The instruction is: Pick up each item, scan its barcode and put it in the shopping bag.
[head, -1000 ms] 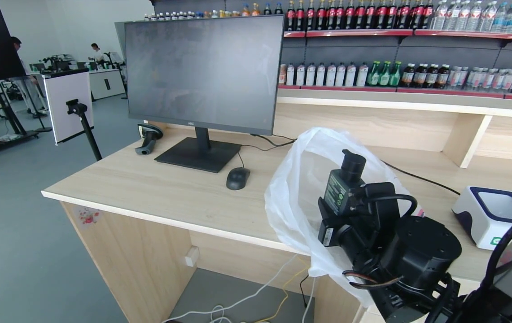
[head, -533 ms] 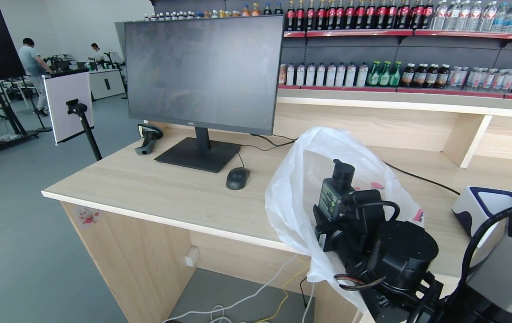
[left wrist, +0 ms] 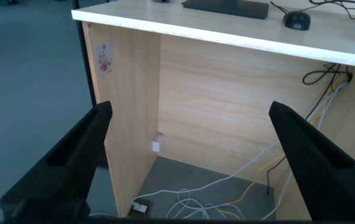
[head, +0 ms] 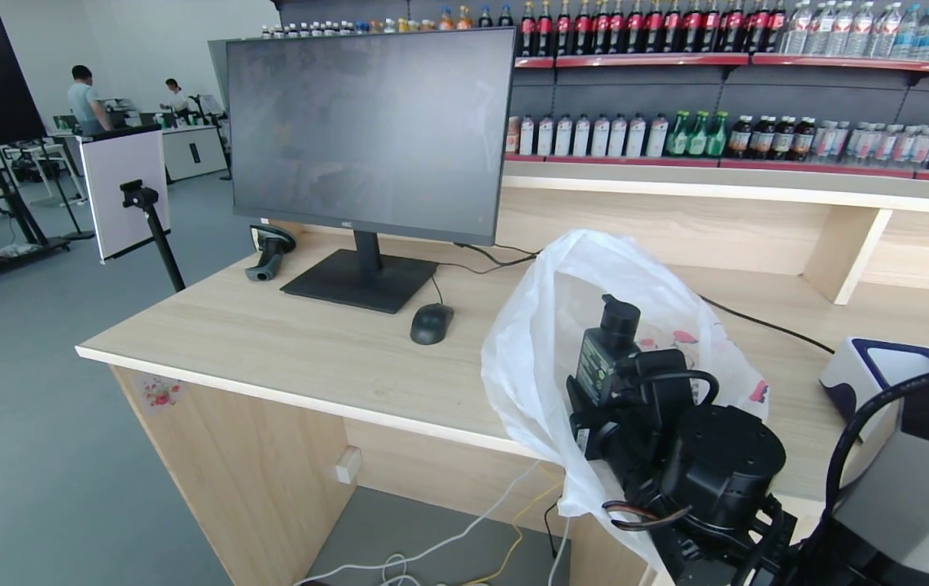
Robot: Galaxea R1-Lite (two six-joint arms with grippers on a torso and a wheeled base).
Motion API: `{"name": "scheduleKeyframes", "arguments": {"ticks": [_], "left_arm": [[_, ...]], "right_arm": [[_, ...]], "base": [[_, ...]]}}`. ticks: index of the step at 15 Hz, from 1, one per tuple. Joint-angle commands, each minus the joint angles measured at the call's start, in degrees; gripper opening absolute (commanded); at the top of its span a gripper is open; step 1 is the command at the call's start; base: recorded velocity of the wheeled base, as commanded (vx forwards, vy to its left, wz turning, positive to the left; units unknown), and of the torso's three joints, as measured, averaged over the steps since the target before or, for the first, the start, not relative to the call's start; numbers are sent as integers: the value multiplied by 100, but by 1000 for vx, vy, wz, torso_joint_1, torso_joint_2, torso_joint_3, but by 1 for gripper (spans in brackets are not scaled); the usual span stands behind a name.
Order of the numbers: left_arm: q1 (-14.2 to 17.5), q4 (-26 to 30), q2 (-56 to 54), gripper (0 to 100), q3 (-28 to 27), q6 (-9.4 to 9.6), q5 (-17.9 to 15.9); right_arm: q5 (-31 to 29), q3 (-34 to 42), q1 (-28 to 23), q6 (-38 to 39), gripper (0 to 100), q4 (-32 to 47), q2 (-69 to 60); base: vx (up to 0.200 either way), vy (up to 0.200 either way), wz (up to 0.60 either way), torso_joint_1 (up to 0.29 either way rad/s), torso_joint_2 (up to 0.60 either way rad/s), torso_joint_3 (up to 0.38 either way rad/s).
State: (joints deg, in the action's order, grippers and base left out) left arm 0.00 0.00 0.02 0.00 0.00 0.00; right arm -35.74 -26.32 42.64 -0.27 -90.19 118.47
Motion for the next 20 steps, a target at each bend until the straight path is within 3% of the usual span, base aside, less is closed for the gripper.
{"name": "scheduleKeyframes", "arguments": {"ticks": [1,10,11,20], "left_arm": [[0,0,-2,100,0,0,0],[0,0,-2,100,0,0,0],[0,0,-2,100,0,0,0],[0,0,-2,100,0,0,0]], "right_arm": [[-29,-93,-28,-17,0,19,150],[-108,-427,-125,44,0,19,141],[-143,-471,-125,53,100,19,141],[-161,-769,-125,53,100,19,-236]], "base": [[0,0,0,0,0,0],[0,0,0,0,0,0],[0,0,0,0,0,0],[0,0,0,0,0,0]]}}
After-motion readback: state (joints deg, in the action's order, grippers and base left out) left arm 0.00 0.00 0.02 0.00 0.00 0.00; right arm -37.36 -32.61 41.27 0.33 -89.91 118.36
